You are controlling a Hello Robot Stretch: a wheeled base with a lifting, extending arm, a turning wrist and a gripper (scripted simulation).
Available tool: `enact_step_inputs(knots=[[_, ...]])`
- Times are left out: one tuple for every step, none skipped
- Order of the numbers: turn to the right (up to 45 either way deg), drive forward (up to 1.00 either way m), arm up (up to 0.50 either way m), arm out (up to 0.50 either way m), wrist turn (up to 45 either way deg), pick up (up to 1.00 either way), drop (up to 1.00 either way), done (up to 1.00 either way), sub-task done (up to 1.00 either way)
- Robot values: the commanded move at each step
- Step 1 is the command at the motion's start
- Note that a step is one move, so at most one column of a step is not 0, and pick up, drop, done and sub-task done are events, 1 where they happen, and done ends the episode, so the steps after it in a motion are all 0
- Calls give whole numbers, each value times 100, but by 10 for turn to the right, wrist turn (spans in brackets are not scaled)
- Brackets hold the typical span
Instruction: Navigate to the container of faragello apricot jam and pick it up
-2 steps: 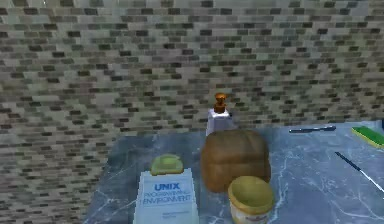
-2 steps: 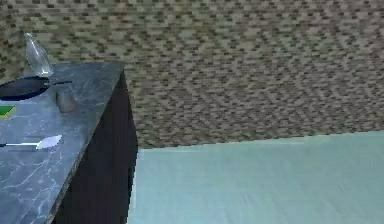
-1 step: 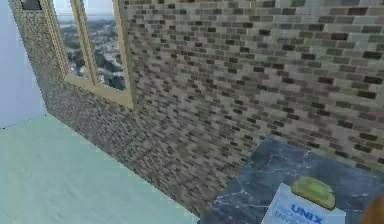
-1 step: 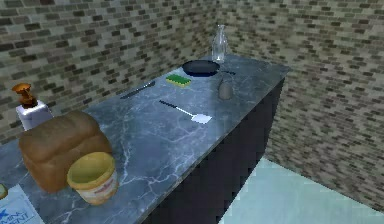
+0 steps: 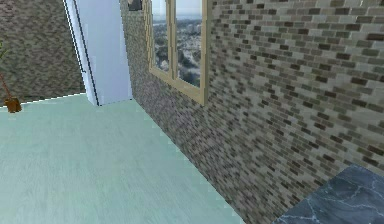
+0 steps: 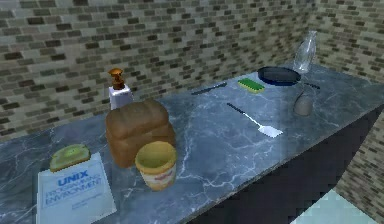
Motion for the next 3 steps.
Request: enact_step_inputs(knots=[[0,0,50,0,0,0,0,0,0],[0,0,38,0,0,0,0,0,0],[0,0,0,8,0,0,0,0,0]])
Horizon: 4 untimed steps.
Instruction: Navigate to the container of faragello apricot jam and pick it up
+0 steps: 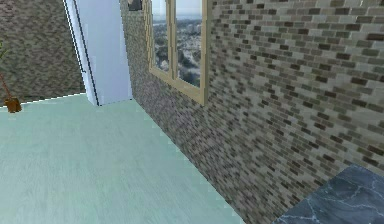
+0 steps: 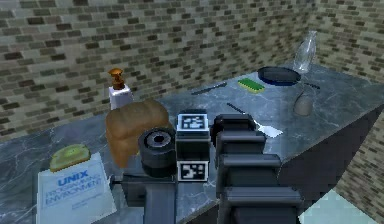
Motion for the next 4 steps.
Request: enact_step_inputs(knots=[[0,0,0,0,450,0,0,0,0],[0,0,0,0,450,0,0,0,0],[0,0,0,0,450,0,0,0,0],[0,0,0,0,270,0,0,0,0]])
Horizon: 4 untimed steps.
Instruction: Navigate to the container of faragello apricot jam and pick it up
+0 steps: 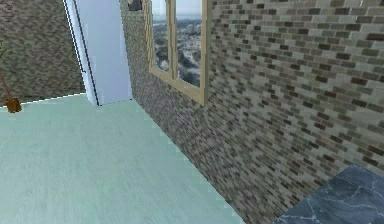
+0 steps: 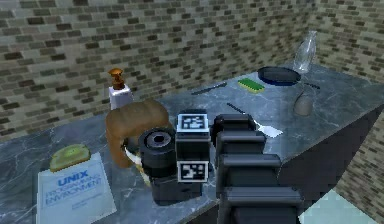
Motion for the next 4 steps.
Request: enact_step_inputs(knots=[[0,0,-10,0,0,0,0,0,0],[0,0,0,0,0,100,0,0,0],[0,0,10,0,0,0,0,0,0],[0,0,0,0,0,0,0,100,0]])
